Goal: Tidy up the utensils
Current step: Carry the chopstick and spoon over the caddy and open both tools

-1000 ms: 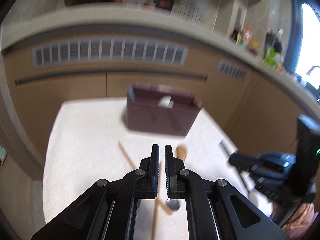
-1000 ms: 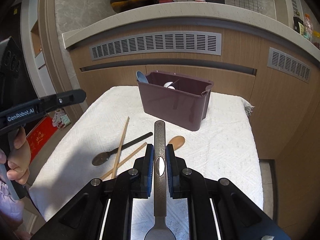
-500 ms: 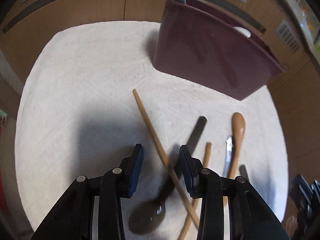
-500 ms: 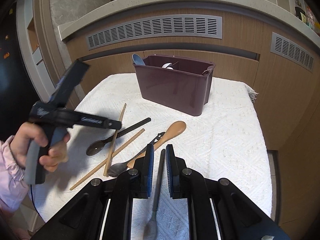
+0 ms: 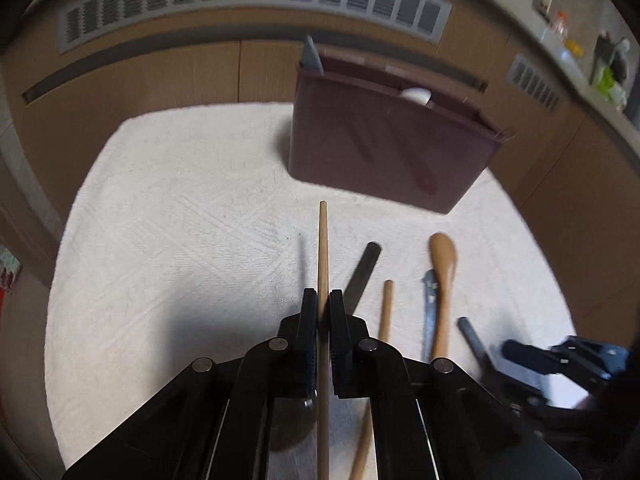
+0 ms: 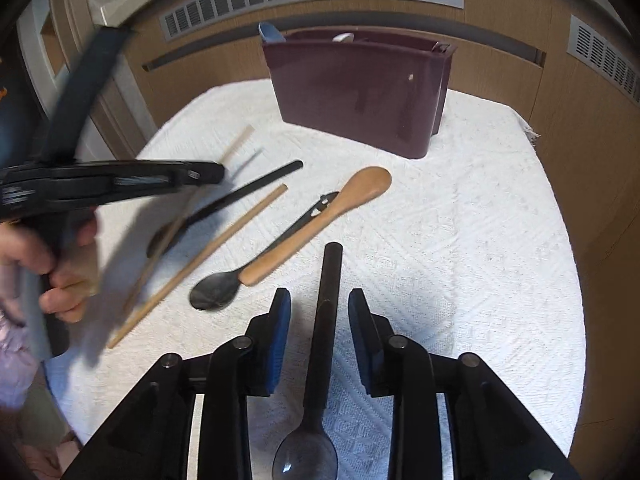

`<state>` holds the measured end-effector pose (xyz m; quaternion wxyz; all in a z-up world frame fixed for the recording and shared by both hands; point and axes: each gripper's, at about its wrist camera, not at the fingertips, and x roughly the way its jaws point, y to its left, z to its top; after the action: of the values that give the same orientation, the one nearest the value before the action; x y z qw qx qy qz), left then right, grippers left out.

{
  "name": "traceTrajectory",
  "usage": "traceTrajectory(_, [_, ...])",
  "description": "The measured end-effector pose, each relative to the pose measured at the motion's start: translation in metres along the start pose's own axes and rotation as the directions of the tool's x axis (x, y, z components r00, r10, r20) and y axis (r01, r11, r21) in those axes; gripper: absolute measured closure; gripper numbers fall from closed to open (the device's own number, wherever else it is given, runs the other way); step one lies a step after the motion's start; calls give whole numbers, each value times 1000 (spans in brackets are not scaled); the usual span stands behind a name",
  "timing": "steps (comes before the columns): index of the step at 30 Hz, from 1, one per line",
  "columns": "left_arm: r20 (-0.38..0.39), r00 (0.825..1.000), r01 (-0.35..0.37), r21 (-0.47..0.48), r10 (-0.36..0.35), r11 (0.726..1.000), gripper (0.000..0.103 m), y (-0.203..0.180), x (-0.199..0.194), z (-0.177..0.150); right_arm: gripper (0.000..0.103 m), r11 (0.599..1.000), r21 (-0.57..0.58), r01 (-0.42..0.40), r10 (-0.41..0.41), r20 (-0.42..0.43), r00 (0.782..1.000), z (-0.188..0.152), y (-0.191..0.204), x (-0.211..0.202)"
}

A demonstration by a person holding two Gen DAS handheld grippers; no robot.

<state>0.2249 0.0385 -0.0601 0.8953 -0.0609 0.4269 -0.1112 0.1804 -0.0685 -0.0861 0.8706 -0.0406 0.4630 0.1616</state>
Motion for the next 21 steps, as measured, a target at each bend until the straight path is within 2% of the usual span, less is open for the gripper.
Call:
traceTrajectory(2, [51,998,23,-16,-22,1000,97,4,-15,-5,74,1000,6,-3,3,-32,999,-2,0,9])
traceTrajectory(3, [72,997,34,-21,-33,999,97,6,-23,-4,77,1000,-5,13,-13,-17,1000,-3,1,7])
traceTrajectory(4, [94,995,44,-26,-42,999,97,6,-30,-6,92,999,-22,30,-30,-20,999,-4,4,7])
traceTrajectory(7, [134,988,77,-24,-73,997,97,2,-45,-4,92,998,-42,51,-51,9,999,-4,5,-2])
traceTrajectory(10, [169,980,113,-29,-107,993,97,1,-62,1,92,1000,-9,17,-16,90,996,1,-2,-26])
traceTrajectory(16, [276,953,140,-25,-127,990,97,-5,-94,13,92,998,43,-44,33,231,972,16,-14,-70])
traceTrajectory(18, [325,935,157,-15,-144,987,97,-11,-107,29,92,997,47,-60,44,280,959,28,-16,-85])
traceTrajectory(20, [396,902,180,11,-170,984,97,-18,-127,55,92,998,31,-51,36,369,929,51,-16,-108])
traceTrajectory(21, [438,880,187,31,-182,982,97,-22,-138,69,92,999,20,-34,23,410,912,62,-15,-119])
